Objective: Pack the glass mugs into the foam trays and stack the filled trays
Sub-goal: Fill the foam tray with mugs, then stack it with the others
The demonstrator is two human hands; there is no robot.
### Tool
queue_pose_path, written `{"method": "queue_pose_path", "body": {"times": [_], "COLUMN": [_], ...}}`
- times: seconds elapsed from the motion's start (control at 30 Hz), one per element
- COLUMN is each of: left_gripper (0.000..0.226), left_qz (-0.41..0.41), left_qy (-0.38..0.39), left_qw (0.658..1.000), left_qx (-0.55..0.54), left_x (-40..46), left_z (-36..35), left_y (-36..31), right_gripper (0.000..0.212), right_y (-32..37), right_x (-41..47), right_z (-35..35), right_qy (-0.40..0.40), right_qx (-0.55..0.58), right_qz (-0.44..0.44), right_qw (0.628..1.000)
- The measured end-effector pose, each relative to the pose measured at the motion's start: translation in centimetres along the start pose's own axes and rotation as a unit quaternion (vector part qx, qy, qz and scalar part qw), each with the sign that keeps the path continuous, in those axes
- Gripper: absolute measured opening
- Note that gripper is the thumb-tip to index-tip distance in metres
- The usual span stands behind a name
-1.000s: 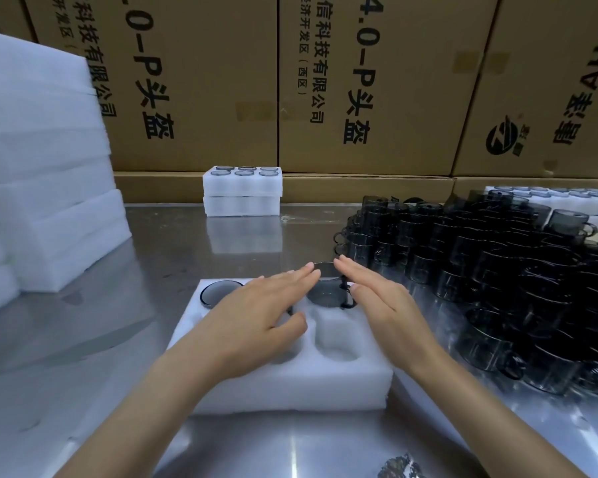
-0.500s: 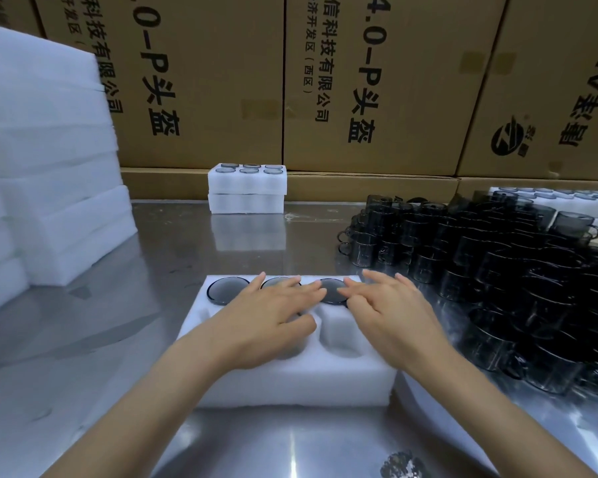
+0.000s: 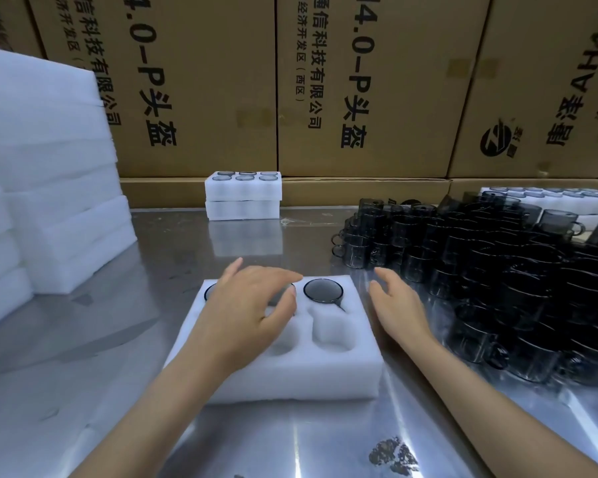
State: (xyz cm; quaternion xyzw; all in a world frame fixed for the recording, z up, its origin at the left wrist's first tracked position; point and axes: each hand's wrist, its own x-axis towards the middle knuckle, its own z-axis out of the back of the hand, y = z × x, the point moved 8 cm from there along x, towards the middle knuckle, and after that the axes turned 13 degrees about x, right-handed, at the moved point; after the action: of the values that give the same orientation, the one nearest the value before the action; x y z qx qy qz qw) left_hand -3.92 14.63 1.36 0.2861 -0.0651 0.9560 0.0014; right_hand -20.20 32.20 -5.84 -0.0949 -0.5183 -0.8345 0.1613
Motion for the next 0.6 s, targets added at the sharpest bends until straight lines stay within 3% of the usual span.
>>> {"method": "queue_pose_path", "body": {"times": [0.17, 0.37, 0.5, 0.6], "left_gripper": [0.044, 0.042, 0.022, 0.021], "left_qz": [0.024, 0.078, 0.099, 0.108], "left_qy": [0.067, 0.073, 0.079, 0.078], "left_qw": [0.997, 0.991, 0.985, 0.982], "left_qx": [-0.012, -0.084, -0.116, -0.131], "left_x": [0.0, -0.2, -0.1, 0.0], "left_z": [-1.6, -2.3, -2.6, -2.6], "left_y": [0.4, 1.4, 1.9, 2.0], "right_gripper": [0.047, 0.052, 0.05, 0.042], "right_y": [0.8, 1.9, 1.5, 1.8], "right_x": [1.6, 4.6, 6.1, 6.3], "right_z": [-0.8, -3.0, -3.7, -3.5], "right_qy": [0.0, 0.017, 0.016, -0.007], "right_qx": [-0.087, -0.189, -0.232, -0.268], "right_qz": [0.046, 0.09, 0.091, 0.117], "right_qw": [0.995, 0.978, 0.968, 0.956]}}
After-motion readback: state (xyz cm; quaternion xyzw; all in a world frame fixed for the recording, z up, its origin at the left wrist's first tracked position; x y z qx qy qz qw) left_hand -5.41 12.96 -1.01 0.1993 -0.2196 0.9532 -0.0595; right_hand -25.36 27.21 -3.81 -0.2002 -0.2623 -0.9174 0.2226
